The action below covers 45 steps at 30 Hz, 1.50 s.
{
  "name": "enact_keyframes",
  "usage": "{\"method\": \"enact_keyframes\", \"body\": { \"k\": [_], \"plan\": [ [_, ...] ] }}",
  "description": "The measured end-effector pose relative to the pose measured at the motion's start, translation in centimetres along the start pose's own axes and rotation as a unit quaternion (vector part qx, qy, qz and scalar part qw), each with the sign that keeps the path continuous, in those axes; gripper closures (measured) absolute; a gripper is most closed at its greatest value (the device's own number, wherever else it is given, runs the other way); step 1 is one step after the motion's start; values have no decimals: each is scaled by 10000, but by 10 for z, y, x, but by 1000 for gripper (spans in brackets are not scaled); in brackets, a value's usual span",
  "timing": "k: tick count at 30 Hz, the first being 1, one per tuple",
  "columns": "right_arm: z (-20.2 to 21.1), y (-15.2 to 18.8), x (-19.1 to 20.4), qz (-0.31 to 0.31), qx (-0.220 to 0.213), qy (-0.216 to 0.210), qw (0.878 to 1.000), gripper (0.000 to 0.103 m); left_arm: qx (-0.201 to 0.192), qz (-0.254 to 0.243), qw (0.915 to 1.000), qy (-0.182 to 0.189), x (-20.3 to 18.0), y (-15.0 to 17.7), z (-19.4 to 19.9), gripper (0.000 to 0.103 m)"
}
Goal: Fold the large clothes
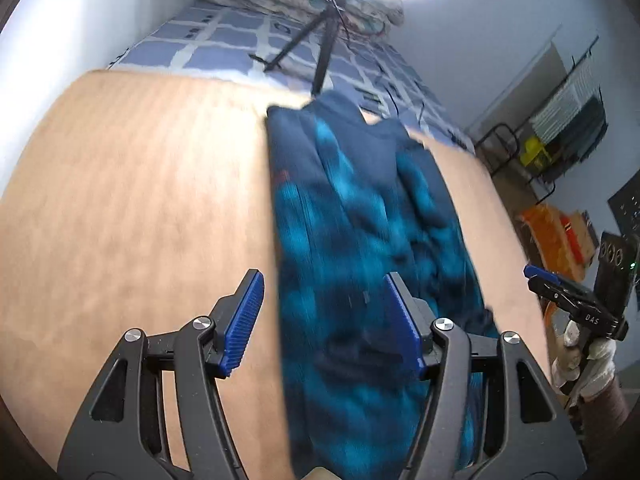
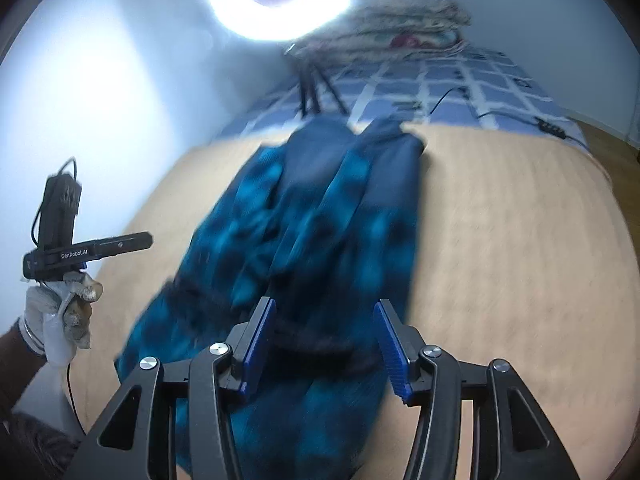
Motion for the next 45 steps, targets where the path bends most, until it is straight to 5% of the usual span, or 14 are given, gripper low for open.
{"method": "enact_keyframes", "body": {
  "k": [10,25,27,29,30,35,39,45],
  "plan": [
    [-59,-81,-85,-695,-202,-307,9969,43,289,452,9984,166,44,-91,-92,40],
    [-176,-132,-163,-1612,-206,-1113,9804,42,461,460,9968,453,50,-142,-178,42],
    [-184,-142,-166,-1624,-221,-1241,9787,56,458,381,9973,430,44,-148,-182,52],
    [-190,-147,-166,-1599,-137,-1351,9778,86,482,265,9977,405,37,-151,-188,78],
    [-193,-151,-163,-1428,-49,-1239,9819,89,494,187,9979,362,33,-152,-191,86],
    [-191,-158,-158,-886,48,-951,9915,96,179,-283,9994,129,11,-151,-185,94],
    [-187,-159,-149,-685,-30,-726,9950,97,-104,-75,9997,224,14,-152,-167,95],
    [-149,-167,-131,-572,-416,-936,9931,97,-482,17,9981,396,13,-150,-125,96]
  ]
}}
Point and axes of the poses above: each gripper's, at about its wrist camera, not at the fingertips, and z roughly against the way its jaws point, x to its left, y to its underside, the point moved 1 cm from there along -z, roughly the way its jaws point, and after that the axes turned 7 degrees about -y, right-handed, at the moved point
